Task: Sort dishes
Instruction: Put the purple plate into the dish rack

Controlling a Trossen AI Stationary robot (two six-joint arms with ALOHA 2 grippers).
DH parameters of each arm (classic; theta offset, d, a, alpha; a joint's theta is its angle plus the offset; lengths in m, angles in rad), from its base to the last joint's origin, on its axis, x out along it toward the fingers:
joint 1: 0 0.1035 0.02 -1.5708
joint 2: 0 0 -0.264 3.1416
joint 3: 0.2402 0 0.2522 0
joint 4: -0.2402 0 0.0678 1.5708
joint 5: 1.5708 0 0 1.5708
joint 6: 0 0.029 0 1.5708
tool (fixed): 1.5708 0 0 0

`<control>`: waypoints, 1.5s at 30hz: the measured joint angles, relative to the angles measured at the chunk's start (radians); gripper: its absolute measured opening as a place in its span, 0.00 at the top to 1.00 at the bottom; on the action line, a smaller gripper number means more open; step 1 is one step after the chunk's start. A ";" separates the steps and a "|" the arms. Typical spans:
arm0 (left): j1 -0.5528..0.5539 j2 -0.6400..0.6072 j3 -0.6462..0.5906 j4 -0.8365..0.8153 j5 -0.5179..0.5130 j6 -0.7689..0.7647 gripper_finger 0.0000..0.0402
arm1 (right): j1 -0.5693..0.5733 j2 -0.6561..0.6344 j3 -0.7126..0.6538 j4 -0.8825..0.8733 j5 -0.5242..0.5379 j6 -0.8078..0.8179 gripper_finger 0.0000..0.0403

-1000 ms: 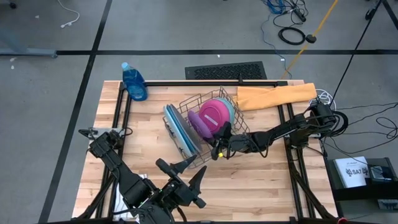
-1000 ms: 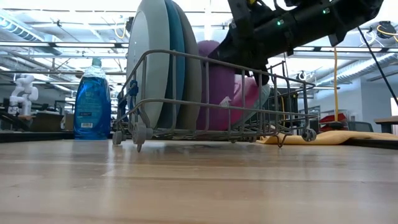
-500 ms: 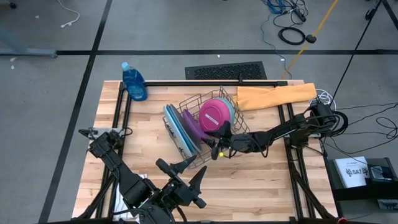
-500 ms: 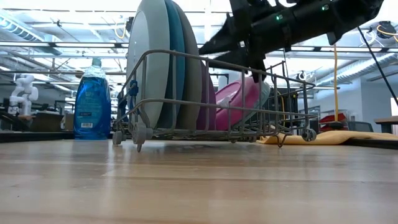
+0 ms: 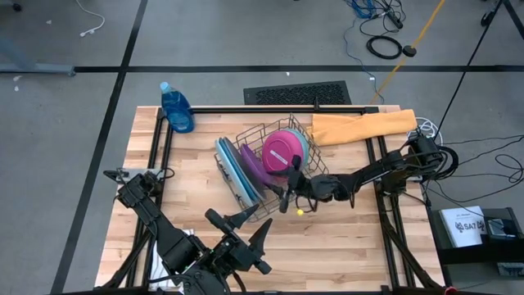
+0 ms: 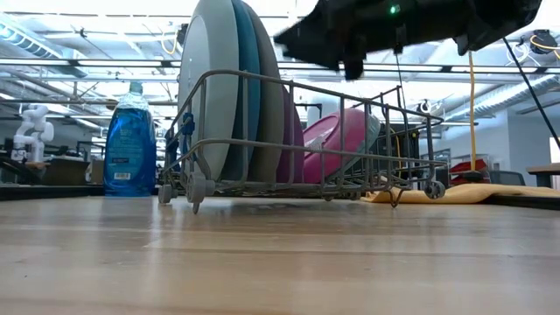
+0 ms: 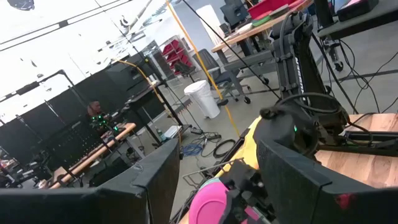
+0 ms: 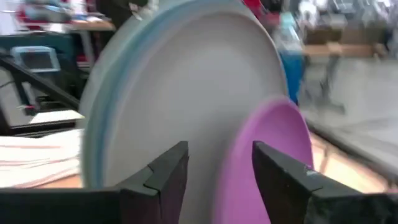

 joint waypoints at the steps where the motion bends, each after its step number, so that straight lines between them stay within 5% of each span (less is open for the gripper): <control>1: 0.000 0.000 0.000 0.000 0.000 0.000 0.47 | 0.001 0.000 0.000 0.031 -0.016 -0.052 0.58; 6: 0.000 0.000 0.000 -0.003 0.000 0.006 0.47 | 0.003 0.000 0.002 0.132 -0.116 -0.291 0.64; 12: 0.000 0.000 0.000 -0.006 0.000 0.007 0.47 | -0.060 0.000 0.087 -0.202 -0.238 -0.268 0.96; 23: 0.001 0.000 0.000 -0.011 0.000 0.008 0.47 | -0.115 0.005 0.138 -0.286 -0.255 -0.252 1.00; 45: 0.008 0.000 0.000 -0.010 0.000 0.001 0.47 | -0.109 0.012 0.173 -0.609 0.271 -0.097 1.00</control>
